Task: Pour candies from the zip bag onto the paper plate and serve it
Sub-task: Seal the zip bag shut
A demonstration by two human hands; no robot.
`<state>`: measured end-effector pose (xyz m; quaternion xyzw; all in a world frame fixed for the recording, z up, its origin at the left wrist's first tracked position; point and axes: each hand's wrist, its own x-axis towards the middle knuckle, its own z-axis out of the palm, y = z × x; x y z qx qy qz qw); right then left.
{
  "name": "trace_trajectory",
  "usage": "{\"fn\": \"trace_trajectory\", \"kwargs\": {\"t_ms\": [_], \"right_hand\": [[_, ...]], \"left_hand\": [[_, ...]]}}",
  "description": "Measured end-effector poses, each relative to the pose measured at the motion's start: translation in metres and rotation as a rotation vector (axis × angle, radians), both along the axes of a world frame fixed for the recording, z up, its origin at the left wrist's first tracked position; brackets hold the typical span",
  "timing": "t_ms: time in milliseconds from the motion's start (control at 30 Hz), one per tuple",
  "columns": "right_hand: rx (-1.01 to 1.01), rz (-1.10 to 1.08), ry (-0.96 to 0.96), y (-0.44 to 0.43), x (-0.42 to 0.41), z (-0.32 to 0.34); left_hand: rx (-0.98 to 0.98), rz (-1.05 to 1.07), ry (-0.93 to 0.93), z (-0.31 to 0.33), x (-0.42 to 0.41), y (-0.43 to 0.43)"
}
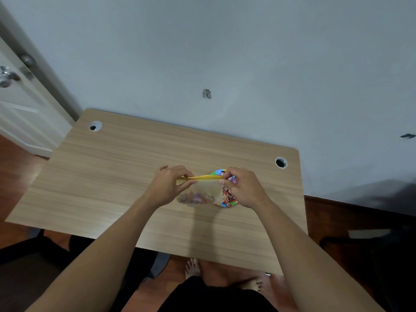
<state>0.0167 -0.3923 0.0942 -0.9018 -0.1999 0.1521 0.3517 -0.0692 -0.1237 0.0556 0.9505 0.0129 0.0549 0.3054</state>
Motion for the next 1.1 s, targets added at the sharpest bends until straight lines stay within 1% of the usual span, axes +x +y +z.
{"fn": "trace_trajectory", "kwargs": {"t_ms": [100, 333, 533, 900, 1100], "right_hand": [[-0.019, -0.009, -0.033, 0.001, 0.003, 0.003], [-0.027, 0.001, -0.056, 0.001, 0.013, 0.003], [-0.013, -0.026, -0.088, -0.002, 0.014, 0.007], [-0.032, -0.029, -0.082, -0.011, 0.018, -0.003], [-0.039, -0.035, -0.041, -0.012, 0.021, -0.011]], "left_hand": [[0.001, 0.016, -0.02, 0.001, 0.0, 0.009], [-0.098, 0.031, -0.051, -0.002, 0.0, 0.028], [-0.157, 0.079, -0.027, -0.002, -0.005, 0.039], [-0.171, 0.174, 0.057, 0.005, -0.02, 0.049], [-0.219, 0.239, 0.085, 0.004, -0.024, 0.048]]}}
